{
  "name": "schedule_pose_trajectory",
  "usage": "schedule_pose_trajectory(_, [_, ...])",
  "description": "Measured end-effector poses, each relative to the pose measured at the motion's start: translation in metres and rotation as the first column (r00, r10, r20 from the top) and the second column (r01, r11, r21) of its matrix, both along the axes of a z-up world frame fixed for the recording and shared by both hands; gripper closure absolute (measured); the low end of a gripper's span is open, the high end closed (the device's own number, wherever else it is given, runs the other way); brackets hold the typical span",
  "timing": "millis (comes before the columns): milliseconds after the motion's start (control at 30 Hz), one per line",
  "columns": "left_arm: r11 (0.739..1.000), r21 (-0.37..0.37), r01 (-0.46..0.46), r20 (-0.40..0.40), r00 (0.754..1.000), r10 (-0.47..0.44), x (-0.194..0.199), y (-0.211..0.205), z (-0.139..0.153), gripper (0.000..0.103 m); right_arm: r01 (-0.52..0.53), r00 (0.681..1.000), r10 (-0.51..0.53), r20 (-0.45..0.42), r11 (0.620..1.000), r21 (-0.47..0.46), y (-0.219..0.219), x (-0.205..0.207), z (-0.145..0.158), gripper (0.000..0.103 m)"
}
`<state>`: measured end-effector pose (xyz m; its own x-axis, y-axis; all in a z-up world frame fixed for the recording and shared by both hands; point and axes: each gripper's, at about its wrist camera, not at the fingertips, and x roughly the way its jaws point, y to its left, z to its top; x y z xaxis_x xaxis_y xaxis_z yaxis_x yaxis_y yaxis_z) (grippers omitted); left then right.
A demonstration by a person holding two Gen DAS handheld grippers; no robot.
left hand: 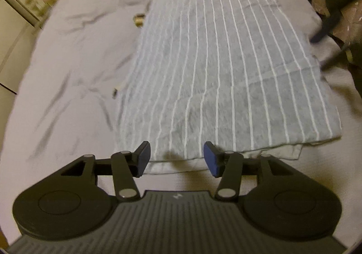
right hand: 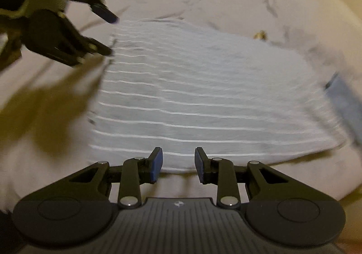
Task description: Fold clothes
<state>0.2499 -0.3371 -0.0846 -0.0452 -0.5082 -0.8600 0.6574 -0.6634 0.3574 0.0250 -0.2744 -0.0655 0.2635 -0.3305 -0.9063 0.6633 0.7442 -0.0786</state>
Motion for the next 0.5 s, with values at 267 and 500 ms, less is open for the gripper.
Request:
schedule_pose_trajectory(267, [0.997, 0.081, 0.017, 0.038, 0.999, -0.021, -0.002, -0.011, -0.022, 0.055, 0.182, 0.981, -0.191, 0.023, 0.961, 0.208, -0.01, 0.003, -0.03, 0.071])
schedule_pose_trajectory(500, [0.996, 0.091, 0.027, 0.014, 1.0, -0.028, 0.002, -0.007, -0.024, 0.055, 0.232, 0.972, -0.233, -0.023, 0.946, 0.227, -0.01, 0.006, -0.025, 0.07])
